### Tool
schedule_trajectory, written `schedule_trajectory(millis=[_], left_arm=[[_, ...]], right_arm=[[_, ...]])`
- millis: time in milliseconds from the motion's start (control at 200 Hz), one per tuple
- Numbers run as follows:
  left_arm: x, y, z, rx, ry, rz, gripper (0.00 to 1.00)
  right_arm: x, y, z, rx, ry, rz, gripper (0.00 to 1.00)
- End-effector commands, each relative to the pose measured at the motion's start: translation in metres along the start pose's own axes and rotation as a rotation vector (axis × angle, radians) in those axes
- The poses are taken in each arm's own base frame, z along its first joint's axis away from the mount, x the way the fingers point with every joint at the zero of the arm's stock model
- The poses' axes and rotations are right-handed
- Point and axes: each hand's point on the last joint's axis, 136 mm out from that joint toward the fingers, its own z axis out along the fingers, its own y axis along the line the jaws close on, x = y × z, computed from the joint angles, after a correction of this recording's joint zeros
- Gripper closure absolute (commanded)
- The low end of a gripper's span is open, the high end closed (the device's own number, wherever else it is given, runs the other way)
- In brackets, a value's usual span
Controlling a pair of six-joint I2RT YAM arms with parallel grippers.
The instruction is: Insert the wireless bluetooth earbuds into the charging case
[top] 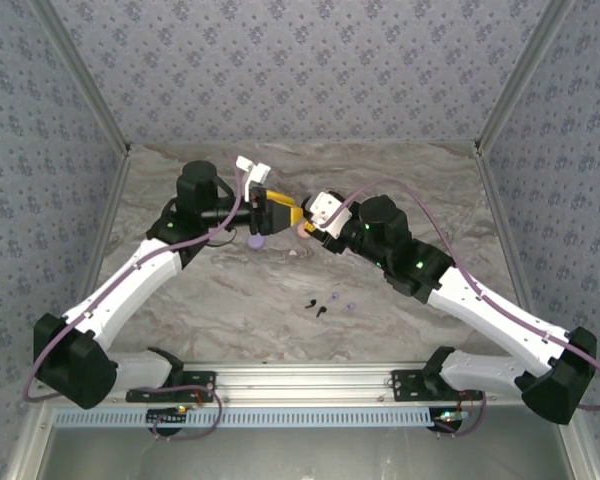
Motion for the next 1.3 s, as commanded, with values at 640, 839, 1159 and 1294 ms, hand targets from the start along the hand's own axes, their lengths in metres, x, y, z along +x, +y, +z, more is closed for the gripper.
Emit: schedule_trajectory(millis=[640,839,1159,1294], left_arm=[[0.001,-0.014,0.025,0.08,0.062,0.062,0.82],[-0.003,-0.01,0.024,0.051,0.024,0.101,0.85],[-0.024,-0.019,0.016,0.028,-0.256,0.315,0.95],[-0.024,-0.041,0.014,0.08,-0.385,0.438,0.95]], right_arm=[[0.001,-0.009,0.002,-0.01,0.03,0.01,0.49],[0.01,-0.022,-0.015,-0.041,0.035,0.189,0.15],[0.005,-0.051,-0.066,-0.138,-0.236,0.673,0.0],[-0.006,-0.06,-0.071,-0.219,-0.372,0.828,0.0]])
